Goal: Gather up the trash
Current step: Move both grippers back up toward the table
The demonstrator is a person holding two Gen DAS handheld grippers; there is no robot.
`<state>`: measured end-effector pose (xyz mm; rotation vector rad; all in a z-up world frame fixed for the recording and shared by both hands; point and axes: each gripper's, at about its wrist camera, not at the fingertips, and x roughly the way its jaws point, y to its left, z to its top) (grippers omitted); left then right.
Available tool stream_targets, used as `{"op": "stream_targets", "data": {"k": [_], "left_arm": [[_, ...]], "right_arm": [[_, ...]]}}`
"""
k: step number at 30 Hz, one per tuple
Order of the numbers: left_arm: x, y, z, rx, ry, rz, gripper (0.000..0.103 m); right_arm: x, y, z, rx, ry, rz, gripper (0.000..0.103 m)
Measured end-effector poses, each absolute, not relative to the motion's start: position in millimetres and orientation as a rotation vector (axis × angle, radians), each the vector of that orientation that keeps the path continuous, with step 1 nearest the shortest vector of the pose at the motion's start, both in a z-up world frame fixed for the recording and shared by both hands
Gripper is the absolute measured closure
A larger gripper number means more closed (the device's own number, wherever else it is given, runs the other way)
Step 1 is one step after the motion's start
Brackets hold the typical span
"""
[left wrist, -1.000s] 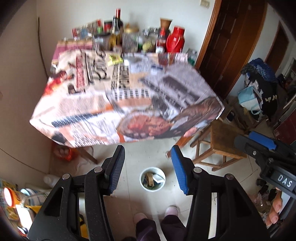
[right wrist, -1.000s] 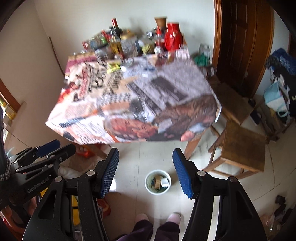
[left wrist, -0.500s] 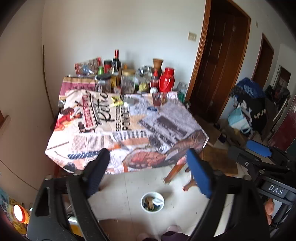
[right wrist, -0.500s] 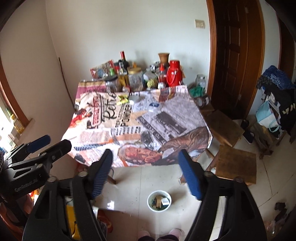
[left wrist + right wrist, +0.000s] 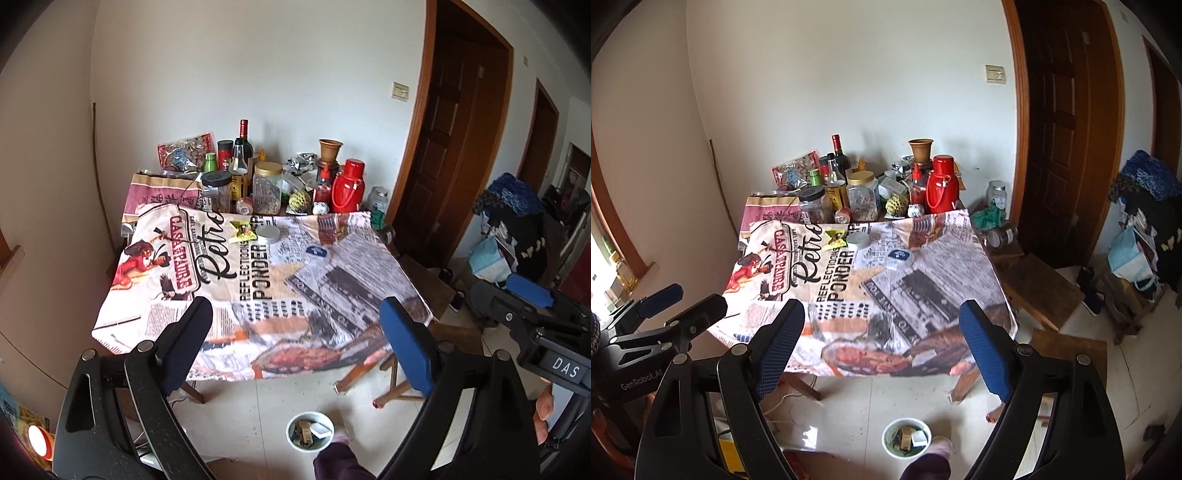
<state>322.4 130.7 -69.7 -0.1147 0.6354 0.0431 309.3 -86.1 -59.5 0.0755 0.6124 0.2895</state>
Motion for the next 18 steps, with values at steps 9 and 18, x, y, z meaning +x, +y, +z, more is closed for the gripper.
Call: {"op": "stream_targets", "data": {"k": [9,18], "left_arm": [[414.1,110.2,-58.0,-0.174,0.627,0.105,0.011],[481.2,100.6,-58.3,-0.231,0.633,0.203,0.011]], "right_arm": [[391.5,-112.9,-42.3,0.047,0.607,0.359,0.020],[458.9,-126.6,-55.7,0.002,0.674,0.431,0.020]]}}
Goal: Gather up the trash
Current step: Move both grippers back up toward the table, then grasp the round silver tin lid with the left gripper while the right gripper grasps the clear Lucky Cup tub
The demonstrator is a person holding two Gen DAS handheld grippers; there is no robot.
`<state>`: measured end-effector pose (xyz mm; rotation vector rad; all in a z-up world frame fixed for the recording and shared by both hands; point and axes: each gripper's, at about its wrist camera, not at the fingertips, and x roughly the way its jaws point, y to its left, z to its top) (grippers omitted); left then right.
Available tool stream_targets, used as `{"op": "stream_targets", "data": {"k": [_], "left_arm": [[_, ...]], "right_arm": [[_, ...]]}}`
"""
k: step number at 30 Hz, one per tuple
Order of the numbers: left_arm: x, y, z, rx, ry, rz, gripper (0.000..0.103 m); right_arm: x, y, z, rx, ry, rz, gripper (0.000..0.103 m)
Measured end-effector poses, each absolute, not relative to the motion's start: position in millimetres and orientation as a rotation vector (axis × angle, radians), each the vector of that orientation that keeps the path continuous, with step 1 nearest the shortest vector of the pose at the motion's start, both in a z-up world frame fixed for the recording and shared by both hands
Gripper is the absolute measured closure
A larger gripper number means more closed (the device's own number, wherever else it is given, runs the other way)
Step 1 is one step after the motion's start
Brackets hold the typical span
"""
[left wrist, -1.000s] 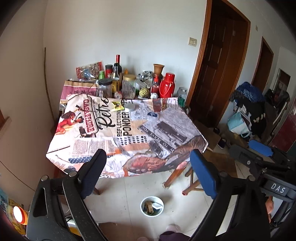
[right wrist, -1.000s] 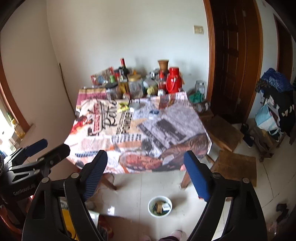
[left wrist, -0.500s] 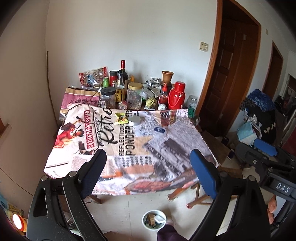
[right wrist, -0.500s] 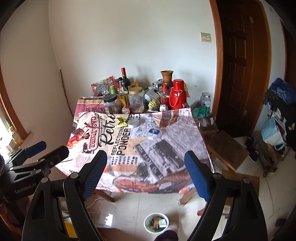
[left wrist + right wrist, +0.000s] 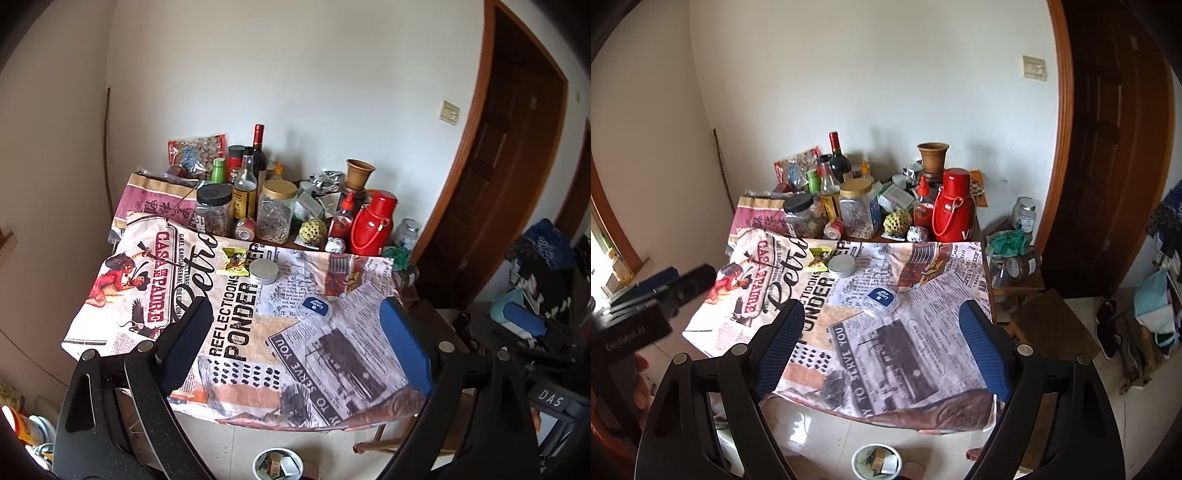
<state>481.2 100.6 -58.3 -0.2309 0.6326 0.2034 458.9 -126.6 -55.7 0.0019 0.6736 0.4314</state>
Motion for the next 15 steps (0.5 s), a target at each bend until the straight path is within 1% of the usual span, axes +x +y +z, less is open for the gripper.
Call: {"op": "stream_targets", "data": {"k": [6,15], "left_arm": [[508.7,115.5,-72.4,-0.224,0.675,0.258,0.011],[566.6,175.9,-91.6,-0.214,0.719,0.228,0.011]], "right_arm": [[493.4,-116.2,-74.6,-0.004,0.755,0.457,0.020],[544.8,-72.3,-106.3,0.019,0.869,0.407,0.020]]}}
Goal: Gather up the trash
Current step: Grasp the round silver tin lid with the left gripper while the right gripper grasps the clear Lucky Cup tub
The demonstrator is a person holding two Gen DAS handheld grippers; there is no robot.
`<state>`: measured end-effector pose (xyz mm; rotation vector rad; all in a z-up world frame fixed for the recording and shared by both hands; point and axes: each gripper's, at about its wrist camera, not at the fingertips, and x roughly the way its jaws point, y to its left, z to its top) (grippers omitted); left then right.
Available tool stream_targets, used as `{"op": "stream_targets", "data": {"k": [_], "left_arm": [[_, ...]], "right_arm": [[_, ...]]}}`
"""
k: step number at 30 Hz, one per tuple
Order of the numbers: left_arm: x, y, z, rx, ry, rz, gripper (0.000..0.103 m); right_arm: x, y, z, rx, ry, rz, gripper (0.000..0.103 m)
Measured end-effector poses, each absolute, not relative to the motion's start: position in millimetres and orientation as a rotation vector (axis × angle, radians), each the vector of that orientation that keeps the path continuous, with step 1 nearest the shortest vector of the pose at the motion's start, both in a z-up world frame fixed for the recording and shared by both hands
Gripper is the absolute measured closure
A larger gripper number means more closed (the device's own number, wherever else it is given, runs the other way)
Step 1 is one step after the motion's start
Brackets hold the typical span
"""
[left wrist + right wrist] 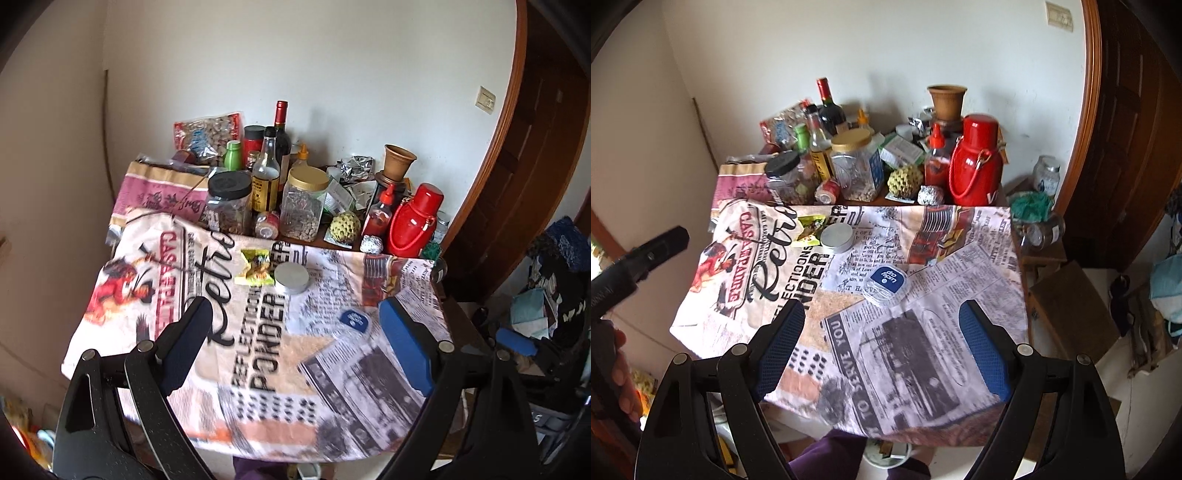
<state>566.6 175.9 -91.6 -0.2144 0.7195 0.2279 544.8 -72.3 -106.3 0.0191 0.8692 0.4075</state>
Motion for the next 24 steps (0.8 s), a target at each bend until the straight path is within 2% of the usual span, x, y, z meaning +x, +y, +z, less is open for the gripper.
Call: {"op": "stream_targets", "data": {"k": [7,17,24], "left_arm": [[627.1,229.2,-108.6,-0.165,0.760,0.175,0.011],[687.1,284.2,-182.0,-0.231,0.943,0.152,0.011],[703.4,290.0,-229.0,-0.268,1.060,0.145,0.011]], "right_arm": [[601.3,-29.1,-159.0,0.071,1.020,0.311,0.020],[661.7,7.7,-248.7,0.087,1.228,0.197,0.020],[679.1,13.4,-277.3,0.066,1.282,0.150,0.020]]}}
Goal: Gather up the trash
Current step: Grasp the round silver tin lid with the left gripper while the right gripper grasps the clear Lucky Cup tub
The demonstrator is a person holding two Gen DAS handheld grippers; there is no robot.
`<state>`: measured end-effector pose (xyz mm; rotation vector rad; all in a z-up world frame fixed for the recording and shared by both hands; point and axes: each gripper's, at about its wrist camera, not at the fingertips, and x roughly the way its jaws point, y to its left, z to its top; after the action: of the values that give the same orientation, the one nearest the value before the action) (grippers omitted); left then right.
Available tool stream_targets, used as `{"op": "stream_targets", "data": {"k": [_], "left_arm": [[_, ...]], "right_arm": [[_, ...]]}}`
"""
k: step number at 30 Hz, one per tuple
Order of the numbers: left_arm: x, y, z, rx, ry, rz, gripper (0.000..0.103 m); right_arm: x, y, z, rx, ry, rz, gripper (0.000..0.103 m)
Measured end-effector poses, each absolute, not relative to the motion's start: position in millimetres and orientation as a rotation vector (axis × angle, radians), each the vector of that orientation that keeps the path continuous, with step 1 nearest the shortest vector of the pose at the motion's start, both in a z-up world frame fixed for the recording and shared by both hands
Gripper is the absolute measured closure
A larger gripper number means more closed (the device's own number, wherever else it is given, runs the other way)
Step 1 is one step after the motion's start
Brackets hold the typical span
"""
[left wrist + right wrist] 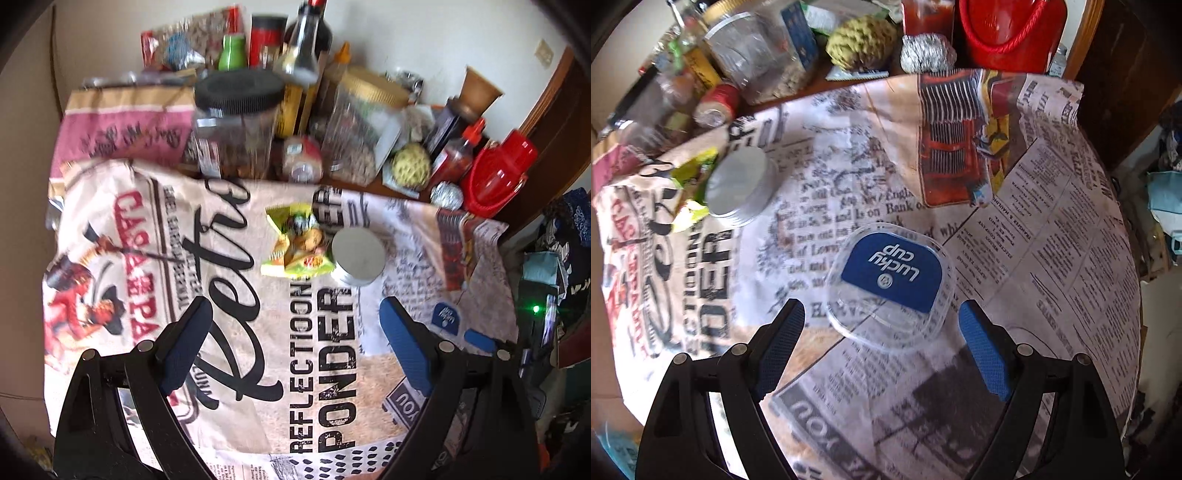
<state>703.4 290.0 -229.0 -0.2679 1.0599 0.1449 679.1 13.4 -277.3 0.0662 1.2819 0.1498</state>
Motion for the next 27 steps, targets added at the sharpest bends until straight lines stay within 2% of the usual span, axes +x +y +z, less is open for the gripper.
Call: {"op": "stream_targets", "data": {"k": [2,12,27], "left_arm": [[706.6,287.7,-239.5,-0.274,1.082,0.142,0.011],[740.8,255.8,-272.2,-0.247,1.138,0.075,0.011],[808.1,224.8,-323.3,-0.305,1.217,0.048,0.014]], "right_arm": [[681.3,14.4,-281.9,0.059,1.289,0.152,0.017],[672.4,18.4,-280.4,-0.057,1.210,0.178,0.025],[665.8,-81.7,-229.3,0.072,1.101,0.065,0.028]]}}
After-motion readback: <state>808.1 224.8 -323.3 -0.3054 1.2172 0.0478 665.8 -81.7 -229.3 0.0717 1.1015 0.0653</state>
